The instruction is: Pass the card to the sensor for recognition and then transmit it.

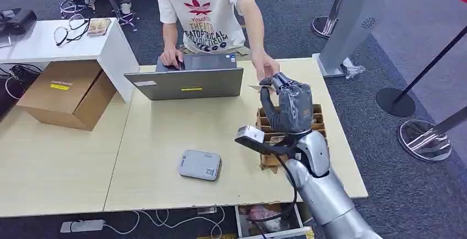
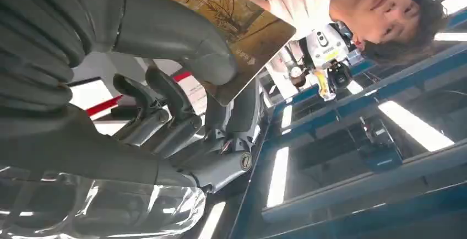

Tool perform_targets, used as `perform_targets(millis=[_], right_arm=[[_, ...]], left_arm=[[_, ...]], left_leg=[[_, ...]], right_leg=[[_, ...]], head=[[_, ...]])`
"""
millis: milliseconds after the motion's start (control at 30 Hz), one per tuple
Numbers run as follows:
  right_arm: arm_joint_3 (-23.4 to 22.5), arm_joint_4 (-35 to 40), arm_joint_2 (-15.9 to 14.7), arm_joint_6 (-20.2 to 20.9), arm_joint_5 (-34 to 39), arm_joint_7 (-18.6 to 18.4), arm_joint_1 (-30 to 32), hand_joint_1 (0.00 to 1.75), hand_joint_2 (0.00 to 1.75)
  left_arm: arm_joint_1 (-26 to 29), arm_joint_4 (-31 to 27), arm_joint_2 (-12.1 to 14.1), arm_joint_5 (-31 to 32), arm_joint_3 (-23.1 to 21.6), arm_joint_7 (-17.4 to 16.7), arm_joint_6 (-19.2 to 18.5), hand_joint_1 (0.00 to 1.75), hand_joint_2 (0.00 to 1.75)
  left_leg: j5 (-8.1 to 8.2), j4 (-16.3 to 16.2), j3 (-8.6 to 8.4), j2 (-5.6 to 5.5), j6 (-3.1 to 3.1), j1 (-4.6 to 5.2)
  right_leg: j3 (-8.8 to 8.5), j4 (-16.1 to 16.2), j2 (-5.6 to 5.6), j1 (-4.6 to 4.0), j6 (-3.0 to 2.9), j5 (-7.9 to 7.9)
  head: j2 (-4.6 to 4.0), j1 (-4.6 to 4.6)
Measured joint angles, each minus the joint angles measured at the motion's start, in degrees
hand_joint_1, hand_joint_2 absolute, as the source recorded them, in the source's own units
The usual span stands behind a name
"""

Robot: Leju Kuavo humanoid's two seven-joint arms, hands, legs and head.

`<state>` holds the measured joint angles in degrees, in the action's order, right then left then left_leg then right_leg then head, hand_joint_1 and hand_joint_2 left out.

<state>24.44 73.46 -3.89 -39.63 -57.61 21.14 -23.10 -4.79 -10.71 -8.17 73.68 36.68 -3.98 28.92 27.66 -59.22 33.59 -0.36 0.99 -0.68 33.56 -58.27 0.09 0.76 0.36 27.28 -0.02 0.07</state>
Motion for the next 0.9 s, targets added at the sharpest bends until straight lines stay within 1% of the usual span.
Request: perform_targets(millis=[67,133,200,300,367,400,500,700,800,900], right_arm=[[0.13,-0.13,0.00,0.00,2.01,-0.33,-0.07,1.75,1.75],[1.09,-0.24,-0.02,0.22,5.53,-1.07,-0.45,1.75,1.75],[1.93,-0.24,-0.07,1.18,8.96,-1.18,-0.88,1.75,1.75],[3.06,0.37,-0.13,6.32,17.60,-0.57,-1.21,1.75,1.75],[3.65,1.22,-0.24,10.78,23.93,0.11,-1.34,1.75,1.75],[3.85,1.83,-0.30,13.91,27.64,0.35,-1.39,1.75,1.75],[4.13,3.41,-0.52,20.93,35.52,0.55,-1.56,1.75,1.75],[5.46,4.68,-0.98,31.07,44.82,-0.24,-2.33,1.75,1.75],[6.55,4.29,-1.03,33.79,46.25,-0.94,-2.98,1.75,1.75],[7.76,3.06,-1.03,35.19,46.29,-1.42,-4.08,1.75,1.75]], left_arm=[[0.04,0.02,0.11,-0.04,0.00,0.02,-0.02,0.00,0.00],[0.10,0.00,0.15,-0.18,0.00,0.02,-0.06,0.00,0.00],[0.11,0.02,0.17,-0.20,0.00,0.02,-0.11,0.00,0.00],[0.19,0.02,0.20,-0.31,0.00,0.13,-0.11,0.00,0.00],[0.28,0.02,0.24,-0.42,0.00,0.22,-0.13,0.00,0.00],[0.31,0.02,0.26,-0.42,0.00,0.24,-0.17,0.00,0.00],[0.34,0.02,0.33,-0.42,0.00,0.35,-0.28,0.00,0.00],[0.34,0.02,0.41,-0.24,-0.02,0.35,-0.72,0.00,0.00],[0.31,0.02,0.42,-0.13,-0.17,0.35,-0.83,0.00,0.00],[0.29,0.00,0.42,0.07,-0.50,0.35,-0.96,0.00,0.00]], left_leg=[[0.00,0.00,0.00,0.00,0.00,0.00],[0.00,0.00,-0.01,0.01,0.00,0.00],[0.00,0.00,-0.01,0.01,0.01,0.00],[0.00,0.00,-0.01,0.01,0.01,0.00],[0.00,0.00,-0.01,0.01,0.01,0.00],[0.00,0.00,-0.01,0.01,0.01,0.00],[0.00,0.00,-0.01,0.00,0.01,0.00],[-0.01,0.00,-0.01,0.01,0.01,0.00],[-0.01,0.00,-0.01,0.01,0.01,0.00],[-0.01,0.00,-0.01,0.01,0.01,0.00]], right_leg=[[0.00,-0.01,0.00,0.00,0.00,0.00],[0.00,-0.01,0.01,0.00,0.00,0.00],[0.00,0.00,0.02,0.00,0.00,0.00],[0.00,0.00,0.01,0.00,0.00,0.00],[0.01,0.00,0.01,0.00,0.00,0.00],[0.01,0.00,0.01,0.00,0.00,0.00],[0.01,0.00,0.01,0.00,0.00,0.00],[0.01,0.00,0.01,0.00,0.00,0.00],[0.00,0.00,0.01,0.00,0.00,0.00],[0.00,0.00,0.02,0.00,0.00,0.00]], head=[[0.00,0.02],[0.00,0.00],[0.00,0.02],[0.00,0.02],[0.00,0.00],[0.00,-0.02],[0.00,0.02],[0.00,-0.02],[0.00,0.02],[0.00,0.00]])
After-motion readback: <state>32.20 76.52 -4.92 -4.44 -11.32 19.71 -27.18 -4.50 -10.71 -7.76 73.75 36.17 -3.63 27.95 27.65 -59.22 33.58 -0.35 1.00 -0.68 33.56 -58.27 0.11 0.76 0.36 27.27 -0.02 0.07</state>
